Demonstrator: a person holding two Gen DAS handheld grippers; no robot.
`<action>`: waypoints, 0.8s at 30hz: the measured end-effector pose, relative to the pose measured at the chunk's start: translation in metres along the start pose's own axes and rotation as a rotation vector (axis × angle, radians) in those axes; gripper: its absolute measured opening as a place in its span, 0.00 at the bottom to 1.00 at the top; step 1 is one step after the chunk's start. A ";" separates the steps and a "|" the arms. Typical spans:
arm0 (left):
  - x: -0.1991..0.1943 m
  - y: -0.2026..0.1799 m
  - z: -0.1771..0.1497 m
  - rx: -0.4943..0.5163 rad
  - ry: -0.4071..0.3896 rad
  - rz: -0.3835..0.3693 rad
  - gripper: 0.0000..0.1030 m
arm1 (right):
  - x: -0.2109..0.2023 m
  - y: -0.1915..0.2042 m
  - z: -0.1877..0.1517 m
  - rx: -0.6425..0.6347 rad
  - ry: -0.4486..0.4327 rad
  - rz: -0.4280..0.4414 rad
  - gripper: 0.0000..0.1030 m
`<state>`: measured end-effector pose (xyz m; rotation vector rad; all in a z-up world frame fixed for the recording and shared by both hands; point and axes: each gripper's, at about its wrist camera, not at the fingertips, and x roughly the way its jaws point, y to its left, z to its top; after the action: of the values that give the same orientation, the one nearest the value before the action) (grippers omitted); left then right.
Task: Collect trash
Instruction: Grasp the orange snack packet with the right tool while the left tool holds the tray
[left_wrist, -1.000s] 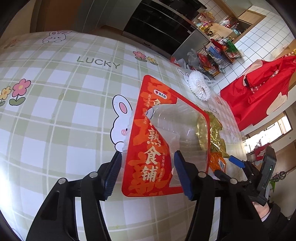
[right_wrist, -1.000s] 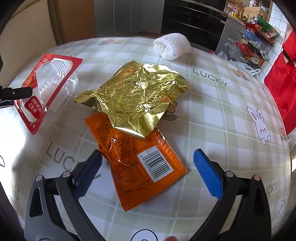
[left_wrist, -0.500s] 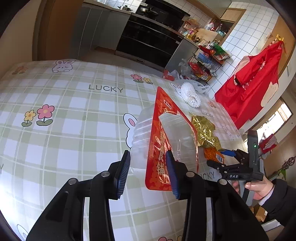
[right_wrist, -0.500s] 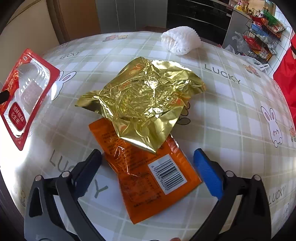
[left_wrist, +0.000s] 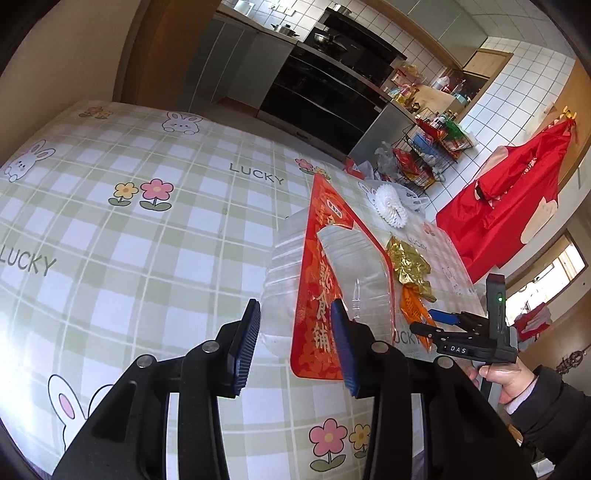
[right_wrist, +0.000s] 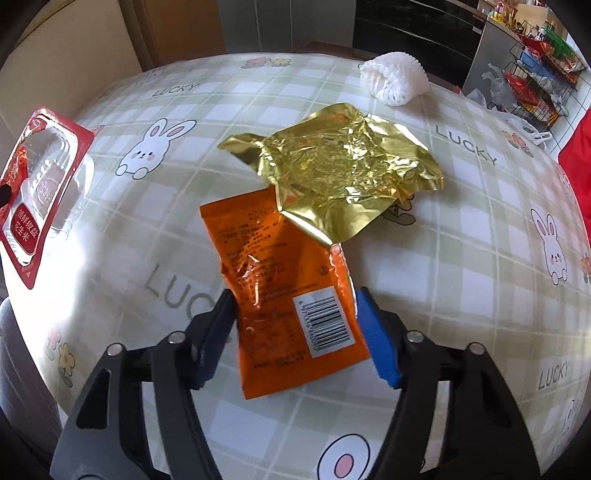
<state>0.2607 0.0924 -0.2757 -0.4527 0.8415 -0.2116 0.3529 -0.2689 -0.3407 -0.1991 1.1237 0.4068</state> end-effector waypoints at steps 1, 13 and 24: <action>-0.005 0.001 -0.002 -0.002 -0.001 0.002 0.37 | -0.003 0.003 -0.003 0.002 0.002 0.016 0.57; -0.066 0.003 -0.016 -0.024 -0.083 -0.002 0.37 | -0.032 0.040 -0.038 0.093 -0.048 0.106 0.16; -0.114 -0.003 -0.029 0.003 -0.152 -0.004 0.37 | -0.105 0.064 -0.060 0.171 -0.232 0.218 0.16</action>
<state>0.1645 0.1213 -0.2144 -0.4617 0.6917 -0.1803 0.2378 -0.2552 -0.2681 0.1200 0.9474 0.5109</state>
